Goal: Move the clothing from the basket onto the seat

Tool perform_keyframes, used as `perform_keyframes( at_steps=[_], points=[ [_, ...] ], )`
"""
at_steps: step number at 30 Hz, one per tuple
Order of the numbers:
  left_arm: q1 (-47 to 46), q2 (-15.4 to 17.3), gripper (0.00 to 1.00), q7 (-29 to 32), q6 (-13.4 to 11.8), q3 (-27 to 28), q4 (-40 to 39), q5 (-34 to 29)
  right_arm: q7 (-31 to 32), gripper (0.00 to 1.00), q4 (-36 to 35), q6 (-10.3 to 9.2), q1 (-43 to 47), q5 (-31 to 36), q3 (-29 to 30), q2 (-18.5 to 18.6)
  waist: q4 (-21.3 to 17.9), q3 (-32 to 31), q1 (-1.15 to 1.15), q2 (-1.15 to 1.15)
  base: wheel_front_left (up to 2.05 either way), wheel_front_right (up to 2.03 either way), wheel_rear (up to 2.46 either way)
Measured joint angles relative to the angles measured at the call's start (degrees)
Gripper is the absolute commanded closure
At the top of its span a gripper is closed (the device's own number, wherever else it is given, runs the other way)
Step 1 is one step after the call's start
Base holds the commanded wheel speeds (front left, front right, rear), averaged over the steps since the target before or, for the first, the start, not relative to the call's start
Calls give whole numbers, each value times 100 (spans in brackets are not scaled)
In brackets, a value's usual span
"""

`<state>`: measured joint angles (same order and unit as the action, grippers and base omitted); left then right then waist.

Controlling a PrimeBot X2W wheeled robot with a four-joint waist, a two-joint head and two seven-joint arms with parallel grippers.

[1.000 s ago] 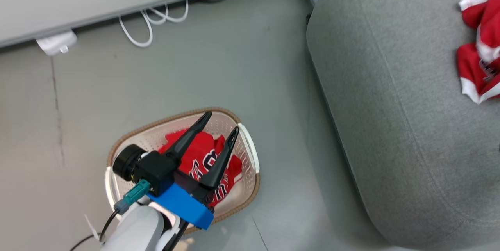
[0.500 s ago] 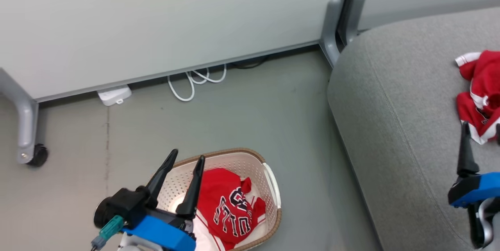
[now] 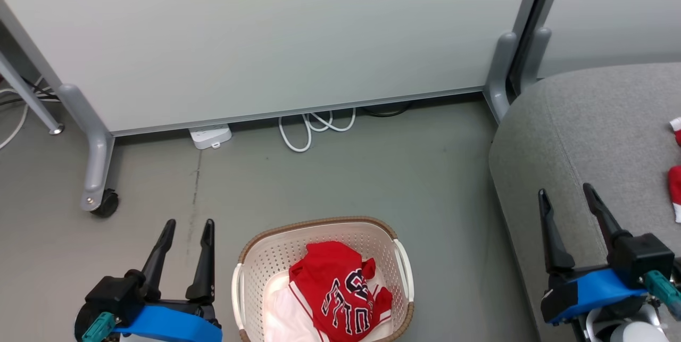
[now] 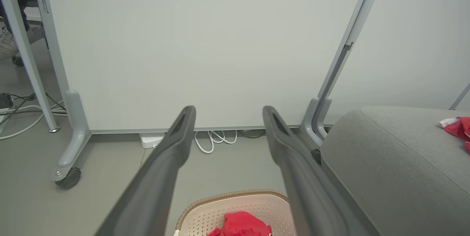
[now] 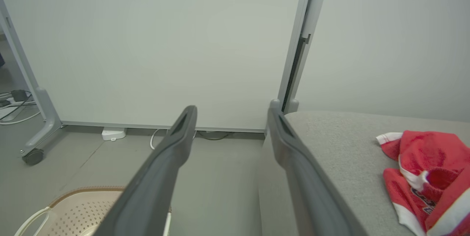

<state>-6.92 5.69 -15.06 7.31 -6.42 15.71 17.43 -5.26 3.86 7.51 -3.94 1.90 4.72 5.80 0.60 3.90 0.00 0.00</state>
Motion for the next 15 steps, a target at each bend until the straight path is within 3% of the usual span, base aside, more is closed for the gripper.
perform_keyframes(
  at_steps=[15],
  points=[
    [108,-82,0,0,0,390,23,-198,271,0,-569,-1,418,-103,-247,-218,235,-83,0,0,0,0,0]
  ],
)
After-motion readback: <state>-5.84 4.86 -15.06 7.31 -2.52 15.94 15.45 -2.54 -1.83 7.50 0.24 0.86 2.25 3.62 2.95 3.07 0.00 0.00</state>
